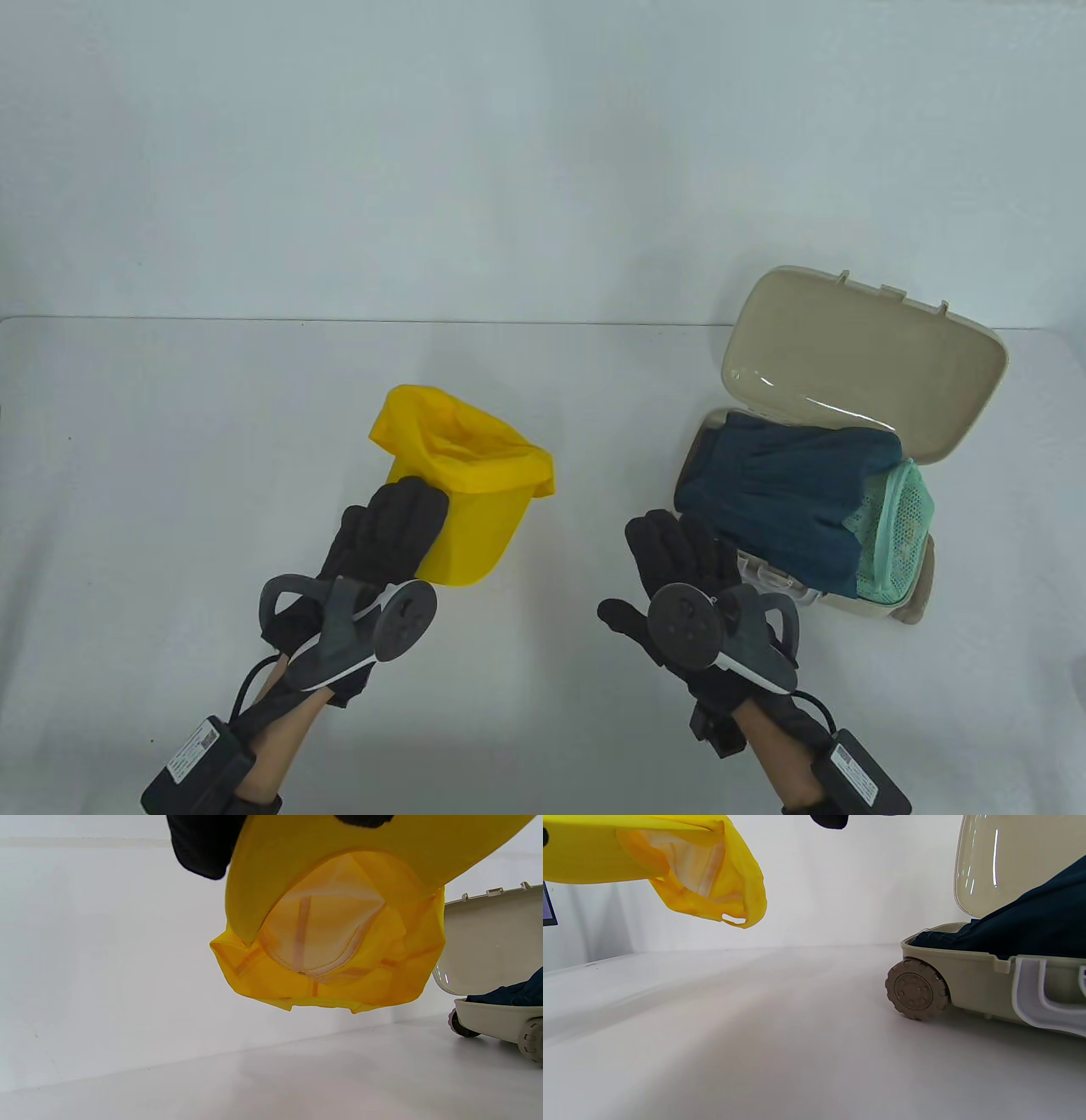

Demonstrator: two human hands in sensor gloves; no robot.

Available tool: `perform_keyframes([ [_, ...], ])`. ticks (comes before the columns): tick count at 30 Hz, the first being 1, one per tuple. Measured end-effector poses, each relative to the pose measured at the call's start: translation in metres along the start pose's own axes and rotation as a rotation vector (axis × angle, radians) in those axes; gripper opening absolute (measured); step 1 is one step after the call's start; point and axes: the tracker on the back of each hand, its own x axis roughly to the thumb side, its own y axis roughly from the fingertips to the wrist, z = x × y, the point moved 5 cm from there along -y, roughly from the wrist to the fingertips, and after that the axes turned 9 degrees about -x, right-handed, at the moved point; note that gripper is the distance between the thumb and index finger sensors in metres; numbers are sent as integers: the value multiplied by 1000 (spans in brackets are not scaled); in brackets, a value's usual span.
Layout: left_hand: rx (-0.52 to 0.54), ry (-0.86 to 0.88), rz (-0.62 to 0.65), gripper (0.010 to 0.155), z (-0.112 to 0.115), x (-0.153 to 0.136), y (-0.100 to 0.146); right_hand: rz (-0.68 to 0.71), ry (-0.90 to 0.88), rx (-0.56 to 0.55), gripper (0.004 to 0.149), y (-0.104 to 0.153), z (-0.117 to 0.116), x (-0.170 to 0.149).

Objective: Pack suitcase

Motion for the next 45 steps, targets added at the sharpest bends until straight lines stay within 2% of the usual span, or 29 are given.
perform_keyframes([
  [4,16,20,7,60,-3,0,2,-9,-25,-3,90,-17,16,2],
  [10,43,4,49,60,-8,9,8,-56,-134,2,89,-80,66,9],
  [12,55,7,66,60,-10,12,11,-94,-171,34,90,-103,71,8],
  [16,88,19,92,60,-17,16,16,-166,-258,123,89,-140,60,2],
  [21,127,1,124,60,-21,25,22,-213,-472,307,95,-170,22,-10],
  [27,172,21,174,61,-27,32,28,-207,-646,550,100,-174,-27,-21],
  [29,176,27,181,61,-28,33,30,-175,-800,636,101,-168,-46,-19],
  [31,173,27,190,62,-26,33,29,-133,-960,657,101,-164,-53,-15],
  [34,136,38,222,61,-19,35,27,-93,-1084,673,100,-160,-54,-9],
  [39,60,-53,239,60,-3,42,22,-44,-994,671,97,-158,-37,2],
  [45,-2,-122,222,60,13,41,15,-1,-720,658,96,-157,-18,25],
])
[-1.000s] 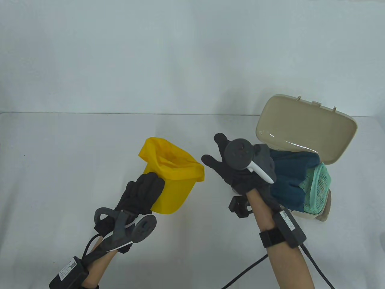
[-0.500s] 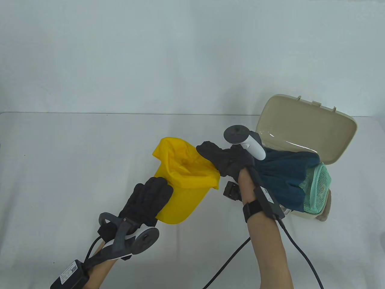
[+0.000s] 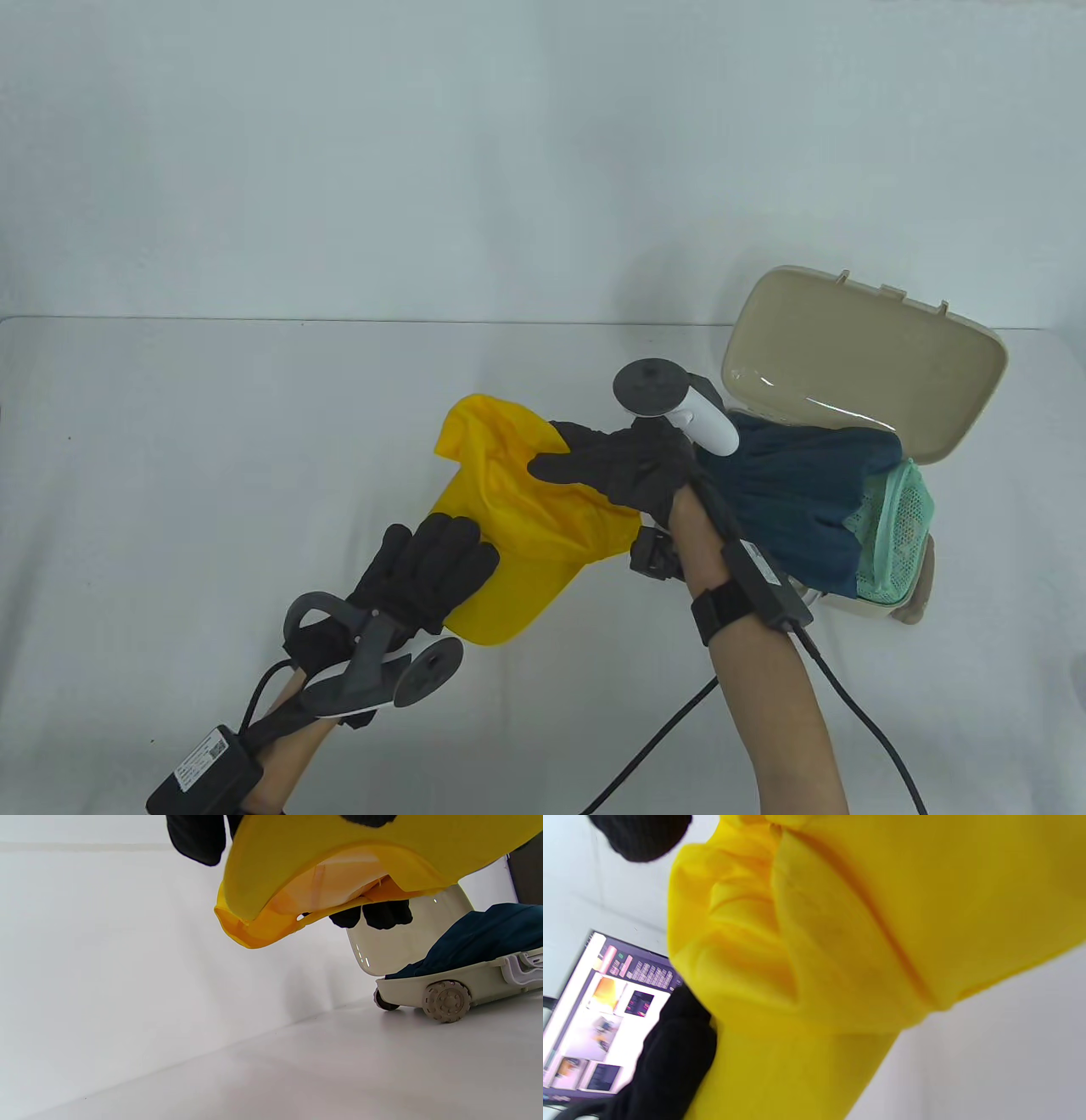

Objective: Pack suitcase

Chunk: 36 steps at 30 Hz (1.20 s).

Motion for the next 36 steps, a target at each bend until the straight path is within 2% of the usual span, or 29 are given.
perform_keyframes([
  [6,-42,-37,-20,60,8,-2,-4,-35,230,35,98,-4,-25,25],
  [8,-52,-37,-29,60,10,-5,-5,-61,328,-23,92,-8,-34,33],
  [9,-59,-38,-30,60,11,-5,-5,-82,364,-90,88,-8,-36,37],
  [12,-74,-52,-42,60,14,-8,-5,-87,391,-201,75,-6,-39,46],
  [15,-101,-41,-72,68,15,-14,-6,-97,374,-265,66,-4,-34,48],
  [19,-145,53,-69,84,14,-25,-4,-108,324,-376,66,3,-15,46],
  [22,-147,136,-90,84,3,-40,0,-123,275,-441,66,12,0,41],
  [25,-108,191,-206,83,-3,-70,6,-119,223,-498,67,25,9,37],
  [26,-103,259,-228,83,-2,-77,7,-113,209,-514,67,28,10,36],
  [27,-110,396,-241,85,2,-85,7,-104,196,-527,68,32,9,37],
  [29,-121,696,-245,88,13,-94,7,-87,193,-537,68,37,6,38],
  [31,-172,1112,-223,89,31,-96,4,-64,178,-543,68,41,0,41],
  [33,-228,1361,-243,87,45,-94,4,-42,166,-547,68,44,-8,44],
  [36,-280,1555,-206,86,57,-89,3,-11,164,-567,69,47,-23,47],
])
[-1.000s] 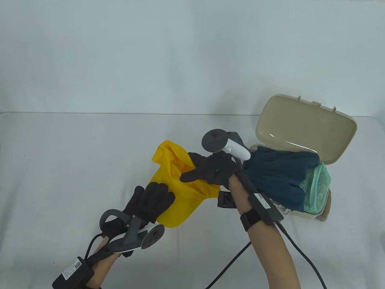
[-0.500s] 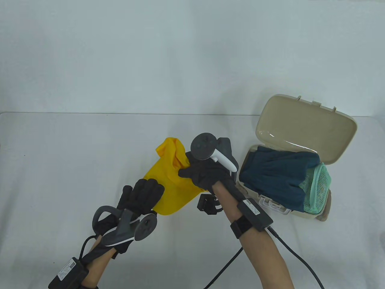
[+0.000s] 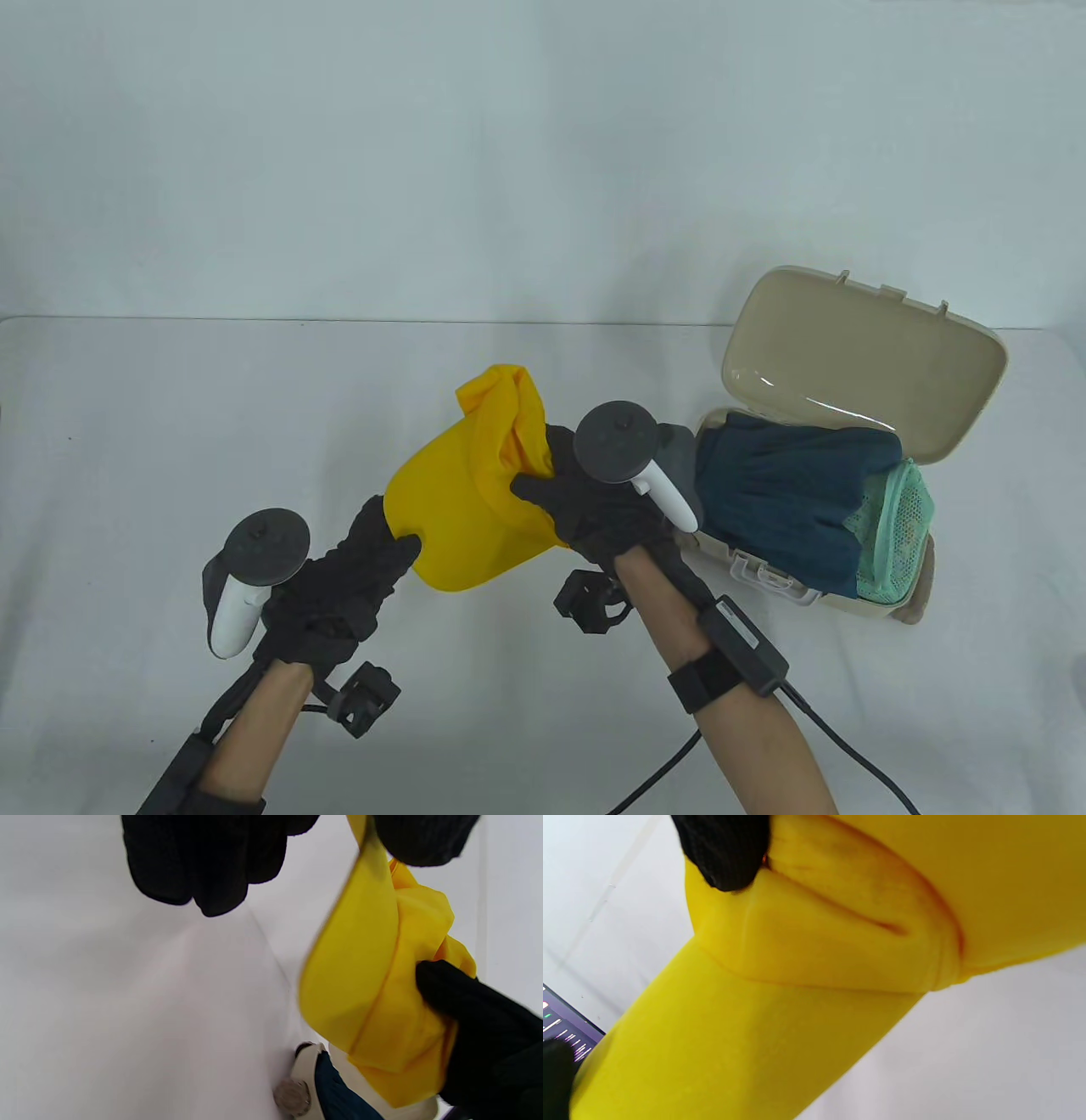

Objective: Pack suitcase

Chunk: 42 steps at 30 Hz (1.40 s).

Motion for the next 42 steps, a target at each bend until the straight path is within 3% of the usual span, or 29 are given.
perform_keyframes([
  [5,-21,196,51,67,-2,-12,-5,17,-42,36,70,10,-17,3],
  [8,-35,304,75,60,-4,-17,-6,19,-69,87,75,9,-16,1],
  [11,-31,288,109,56,-9,-14,-4,22,-85,115,83,6,-7,-4],
  [16,-10,302,143,54,-17,-10,0,-44,-30,34,91,-4,25,-28],
  [20,9,279,133,52,-18,-11,1,-114,112,-79,94,-7,42,-47],
  [22,20,255,125,52,-19,-11,0,-104,146,-89,94,-4,37,-48],
  [27,6,241,117,52,-14,-12,-2,-2,74,13,100,5,0,-29],
  [31,-34,232,142,52,-7,-7,-3,36,-64,207,112,1,-33,-14],
  [35,-83,227,180,52,0,-1,-5,45,-164,280,117,-5,-47,-8],
  [40,-166,298,206,52,10,-1,-9,74,-357,360,110,-6,-63,-1],
  [42,-188,331,191,52,13,-5,-12,62,-415,357,100,-6,-66,0],
])
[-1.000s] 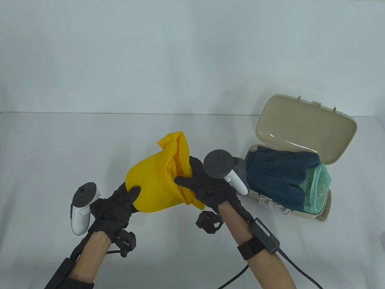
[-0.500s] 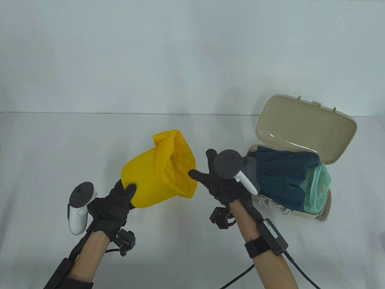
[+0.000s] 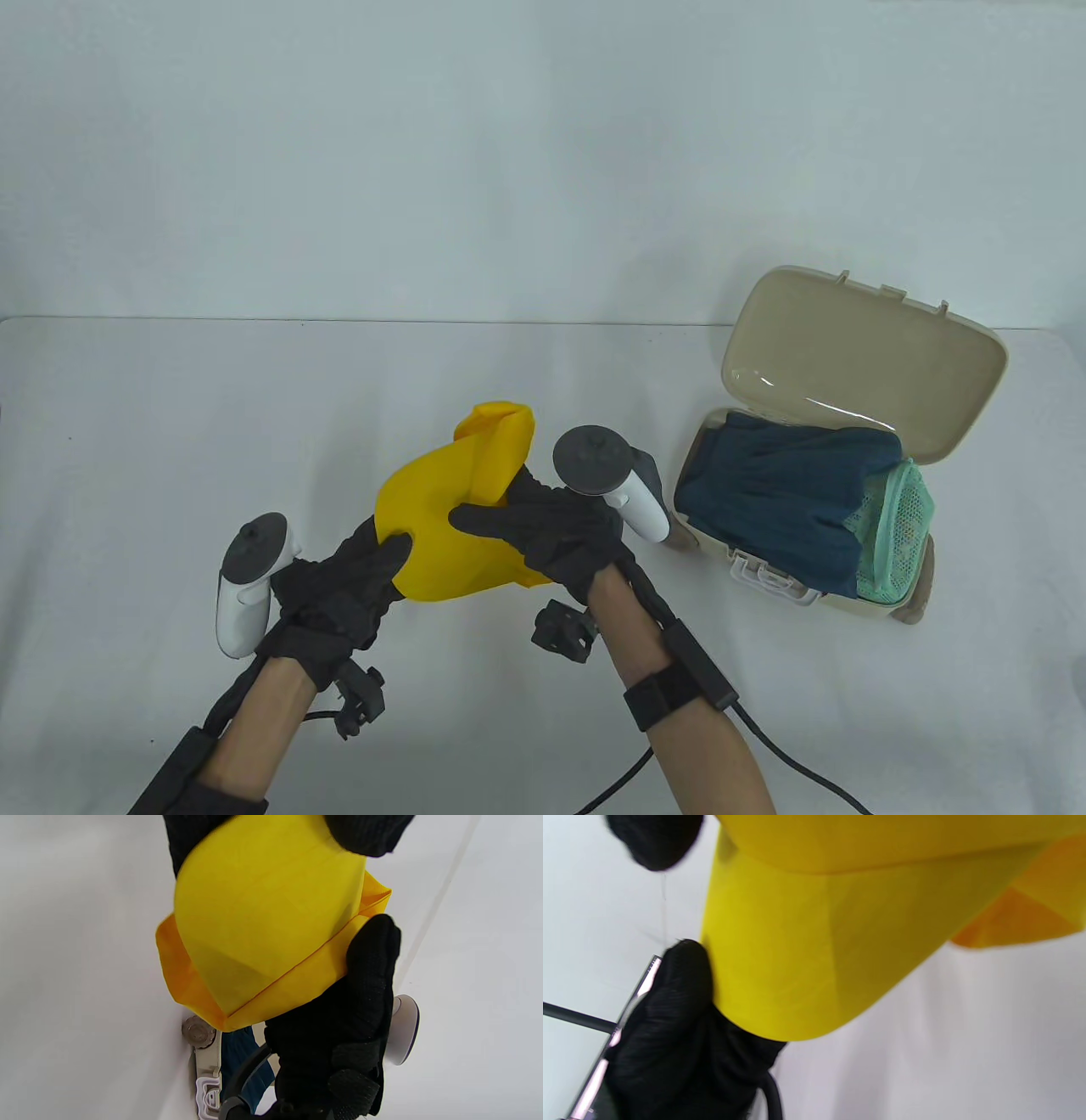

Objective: Pack suitcase

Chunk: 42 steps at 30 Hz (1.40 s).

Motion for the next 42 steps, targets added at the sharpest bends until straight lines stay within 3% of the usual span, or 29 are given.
perform_keyframes([
  [5,9,-6,-50,57,-1,-7,-2,0,-66,-45,66,3,6,1],
  [10,84,-314,-100,68,3,9,-1,5,14,-101,58,17,28,15],
  [15,159,-575,-37,75,14,50,1,-3,50,-188,59,41,77,29],
  [20,229,-1017,-64,81,24,79,6,-72,56,-335,60,72,146,17],
  [25,300,-1560,-161,86,36,72,13,-203,44,-474,60,98,209,-25],
  [27,284,-1649,-197,88,38,62,13,-247,33,-511,60,106,223,-44],
  [31,266,-1659,-252,89,34,38,9,-334,-63,-587,60,123,246,-94],
  [37,243,-1603,-289,89,23,16,6,-455,-126,-642,60,136,262,-160],
  [42,270,-1553,-281,88,15,19,9,-480,-180,-674,59,136,271,-184],
])
